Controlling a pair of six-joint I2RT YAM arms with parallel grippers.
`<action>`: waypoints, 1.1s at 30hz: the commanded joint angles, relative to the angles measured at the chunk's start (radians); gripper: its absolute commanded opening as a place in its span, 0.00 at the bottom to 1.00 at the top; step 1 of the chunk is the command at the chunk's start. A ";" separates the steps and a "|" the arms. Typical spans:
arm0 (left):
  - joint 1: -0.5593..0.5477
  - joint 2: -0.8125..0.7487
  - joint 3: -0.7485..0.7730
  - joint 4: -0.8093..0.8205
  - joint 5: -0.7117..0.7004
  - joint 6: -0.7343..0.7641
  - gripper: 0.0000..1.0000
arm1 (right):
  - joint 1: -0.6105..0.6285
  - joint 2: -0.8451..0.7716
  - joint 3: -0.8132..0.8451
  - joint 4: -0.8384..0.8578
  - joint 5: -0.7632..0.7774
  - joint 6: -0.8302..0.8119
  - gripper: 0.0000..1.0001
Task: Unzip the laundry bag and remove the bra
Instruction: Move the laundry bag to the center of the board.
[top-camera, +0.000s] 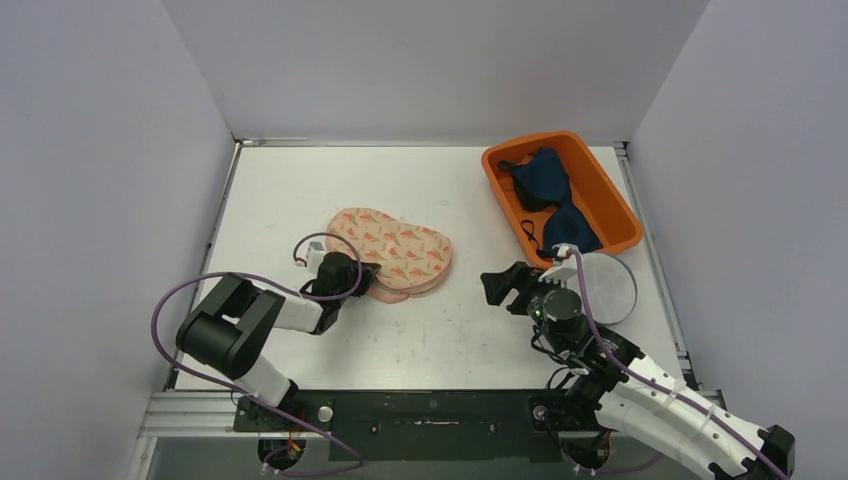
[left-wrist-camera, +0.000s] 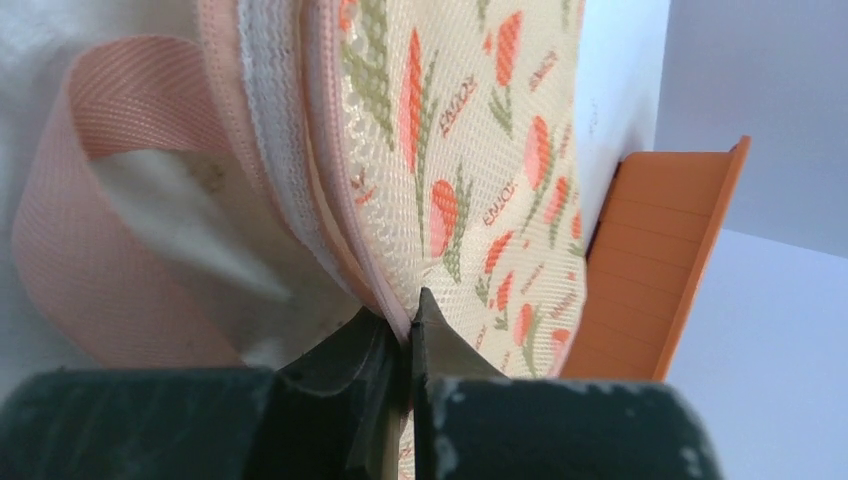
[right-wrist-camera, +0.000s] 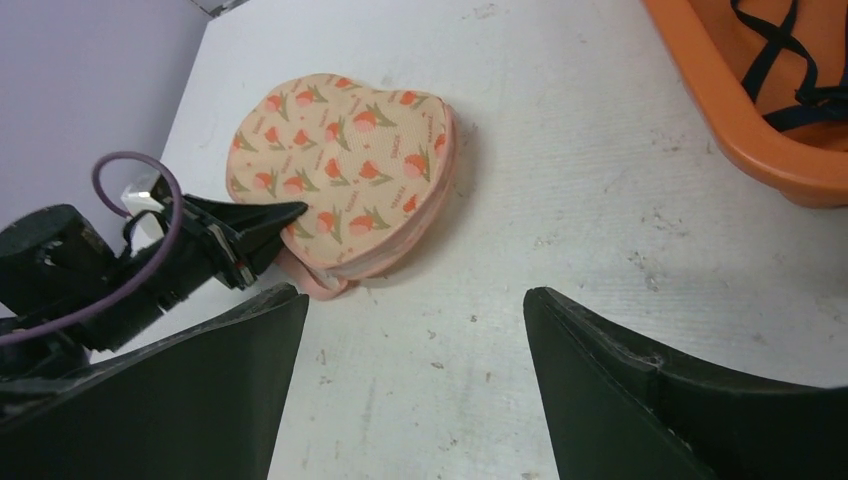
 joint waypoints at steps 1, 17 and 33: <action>0.015 -0.055 0.086 0.043 -0.045 0.052 0.00 | 0.004 -0.030 -0.049 -0.016 0.005 -0.001 0.81; 0.170 0.275 0.558 0.074 -0.066 0.057 0.00 | 0.007 -0.058 -0.116 0.017 -0.042 -0.020 0.80; 0.212 0.550 0.751 0.125 -0.015 0.045 0.32 | 0.012 0.015 -0.134 0.089 -0.037 -0.045 0.80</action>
